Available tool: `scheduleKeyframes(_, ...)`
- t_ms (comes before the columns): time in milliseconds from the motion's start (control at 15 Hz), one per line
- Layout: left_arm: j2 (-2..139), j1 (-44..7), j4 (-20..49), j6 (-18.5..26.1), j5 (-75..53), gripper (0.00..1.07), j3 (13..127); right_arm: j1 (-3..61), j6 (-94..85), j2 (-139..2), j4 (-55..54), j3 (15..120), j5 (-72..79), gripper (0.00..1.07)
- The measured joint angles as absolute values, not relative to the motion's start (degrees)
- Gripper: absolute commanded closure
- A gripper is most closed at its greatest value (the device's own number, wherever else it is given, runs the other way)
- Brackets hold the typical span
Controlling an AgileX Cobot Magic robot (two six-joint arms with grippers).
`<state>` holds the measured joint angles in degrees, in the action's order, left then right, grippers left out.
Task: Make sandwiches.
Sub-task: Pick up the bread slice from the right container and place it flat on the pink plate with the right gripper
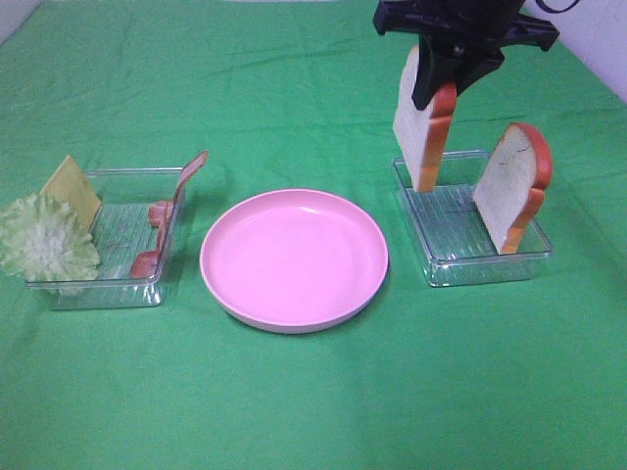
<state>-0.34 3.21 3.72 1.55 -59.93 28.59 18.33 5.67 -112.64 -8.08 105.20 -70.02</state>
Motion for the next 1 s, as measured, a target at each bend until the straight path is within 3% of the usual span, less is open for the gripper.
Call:
scheduleKeyframes(267, -0.34, 3.21, 3.72, 1.55, -59.93, 0.3, 28.59, 18.33, 0.86, -110.35, -23.49, 100.9, -69.9, 1.07)
scheduleKeyframes(667, -0.34, 3.21, 3.72, 1.55, -59.93, 0.3, 28.59, 18.33, -16.84, -110.81, -53.34, 78.15, -54.49, 1.07)
scheduleKeyframes(1000, -0.34, 3.21, 3.72, 1.55, -59.93, 0.3, 28.59, 18.33, -24.69, -117.34, -65.2, 76.83, -51.51, 1.07)
